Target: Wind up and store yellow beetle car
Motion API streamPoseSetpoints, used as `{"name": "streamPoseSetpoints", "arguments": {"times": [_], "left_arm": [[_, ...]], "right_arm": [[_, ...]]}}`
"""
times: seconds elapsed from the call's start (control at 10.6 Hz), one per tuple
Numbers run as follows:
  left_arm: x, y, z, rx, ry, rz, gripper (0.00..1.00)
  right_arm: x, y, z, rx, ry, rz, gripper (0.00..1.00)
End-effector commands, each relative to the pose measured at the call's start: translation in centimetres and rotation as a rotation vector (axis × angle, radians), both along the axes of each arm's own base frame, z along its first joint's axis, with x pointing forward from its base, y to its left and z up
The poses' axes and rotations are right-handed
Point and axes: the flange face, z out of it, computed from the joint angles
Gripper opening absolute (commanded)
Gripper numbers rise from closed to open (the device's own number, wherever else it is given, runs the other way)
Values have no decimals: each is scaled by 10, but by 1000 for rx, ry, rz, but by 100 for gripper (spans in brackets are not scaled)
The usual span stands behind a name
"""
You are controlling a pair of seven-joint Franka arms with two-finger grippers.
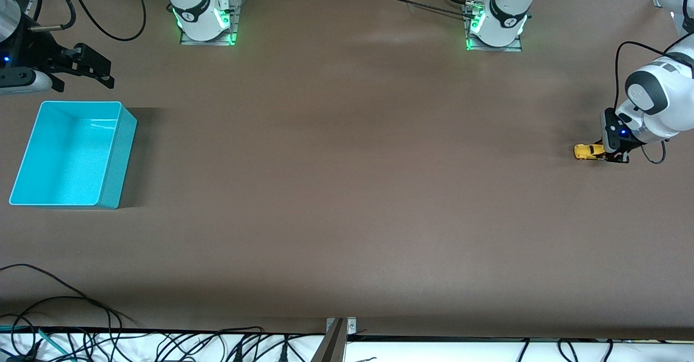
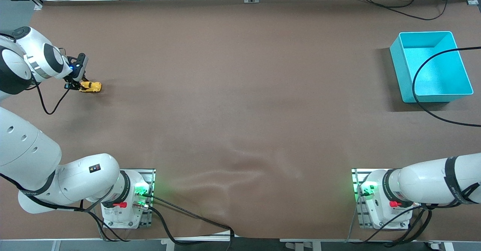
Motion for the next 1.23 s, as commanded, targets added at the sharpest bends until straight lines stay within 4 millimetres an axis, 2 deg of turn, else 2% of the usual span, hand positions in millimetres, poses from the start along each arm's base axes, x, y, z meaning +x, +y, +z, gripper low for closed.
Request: {"name": "streamPoseSetpoints", "arguments": {"times": [0.0, 0.28, 0.38, 0.47, 0.57, 1.14], "left_arm": [[-10, 8, -50, -24, 58, 1, 0], [-12, 11, -50, -25, 58, 14, 0], [-12, 11, -50, -25, 57, 20, 7], [-11, 13, -46, -22, 52, 23, 35], [-6, 17, -41, -23, 40, 29, 99], [11, 24, -21, -40, 57, 25, 100]], "right_arm": [[-3, 2, 8, -8, -2, 6, 100], [-3, 2, 8, -8, -2, 6, 100], [-3, 2, 8, -7, -4, 3, 100], [-3, 2, 8, -7, -4, 3, 100], [-3, 2, 8, -7, -4, 2, 100], [-3, 2, 8, -5, -5, 0, 100]]}}
